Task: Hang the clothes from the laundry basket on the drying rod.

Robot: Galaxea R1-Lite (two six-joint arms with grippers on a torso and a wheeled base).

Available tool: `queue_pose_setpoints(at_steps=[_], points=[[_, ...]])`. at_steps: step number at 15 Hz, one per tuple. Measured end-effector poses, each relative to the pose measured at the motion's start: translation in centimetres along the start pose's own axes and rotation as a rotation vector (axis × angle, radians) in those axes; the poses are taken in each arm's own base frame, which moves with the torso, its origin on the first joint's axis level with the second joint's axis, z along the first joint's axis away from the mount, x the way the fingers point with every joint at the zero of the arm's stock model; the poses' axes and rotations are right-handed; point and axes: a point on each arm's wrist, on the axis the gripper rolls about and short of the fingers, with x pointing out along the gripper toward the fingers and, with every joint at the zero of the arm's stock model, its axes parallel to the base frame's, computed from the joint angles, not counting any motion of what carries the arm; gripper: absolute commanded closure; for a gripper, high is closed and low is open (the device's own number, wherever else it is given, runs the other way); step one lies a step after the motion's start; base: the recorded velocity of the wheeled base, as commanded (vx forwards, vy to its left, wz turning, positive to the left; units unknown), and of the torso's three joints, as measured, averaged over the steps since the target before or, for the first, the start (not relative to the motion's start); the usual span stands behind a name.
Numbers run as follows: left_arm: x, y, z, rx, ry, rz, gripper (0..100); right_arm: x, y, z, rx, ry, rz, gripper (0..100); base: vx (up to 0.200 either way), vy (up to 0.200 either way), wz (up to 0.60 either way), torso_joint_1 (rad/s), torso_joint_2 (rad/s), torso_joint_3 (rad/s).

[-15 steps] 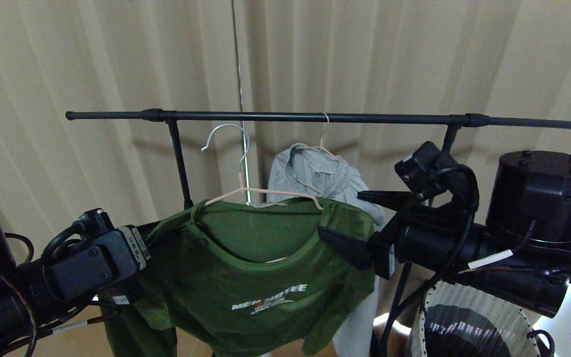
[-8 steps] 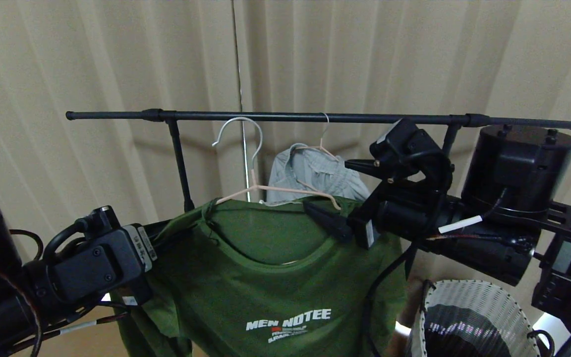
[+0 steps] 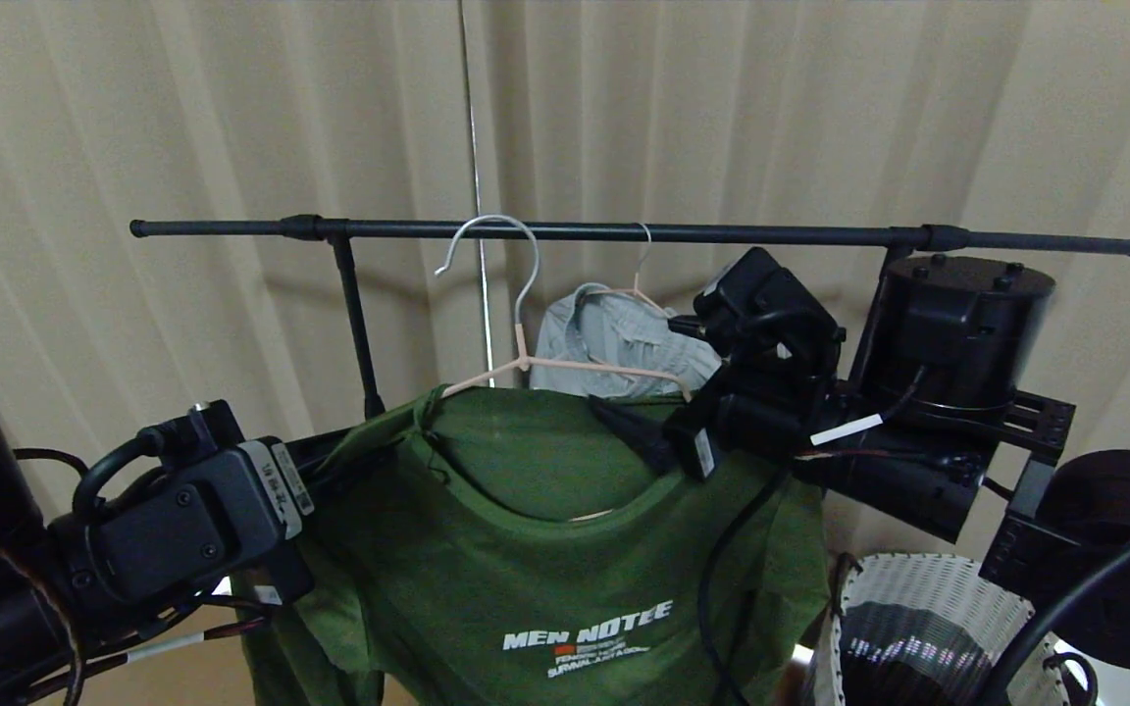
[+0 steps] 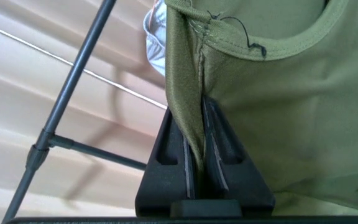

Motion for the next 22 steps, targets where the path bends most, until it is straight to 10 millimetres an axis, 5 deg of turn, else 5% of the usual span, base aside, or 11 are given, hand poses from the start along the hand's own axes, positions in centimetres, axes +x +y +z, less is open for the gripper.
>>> queue_pose_setpoints(at_steps=[1, 2, 14, 15, 22], points=[[0.0, 0.0, 0.1, -0.005, -0.007, 0.007, 100, 0.0, 0.0, 0.0, 0.001, 0.001, 0.0, 0, 0.0, 0.0, 0.0, 0.0, 0.0, 0.0], [0.0, 0.0, 0.1, -0.011, -0.011, 0.011, 100, 0.0, 0.0, -0.1, 0.001, 0.003, 0.0, 100, 0.0, 0.0, 0.0, 0.0, 0.0, 0.0], [-0.1, -0.1, 0.1, -0.024, -0.013, 0.006, 100, -0.1, -0.1, 0.0, 0.004, -0.043, -0.017, 100, 0.0, 0.0, 0.0, 0.0, 0.0, 0.0], [-0.1, -0.1, 0.0, -0.053, -0.013, 0.004, 0, -0.2, -0.1, 0.0, 0.004, -0.05, -0.021, 100, 0.0, 0.0, 0.0, 0.0, 0.0, 0.0], [-0.9, -0.1, 1.4, -0.361, -0.079, 0.0, 0, -2.0, -1.5, 0.0, 0.108, -0.052, -0.132, 100, 0.0, 0.0, 0.0, 0.0, 0.0, 0.0]])
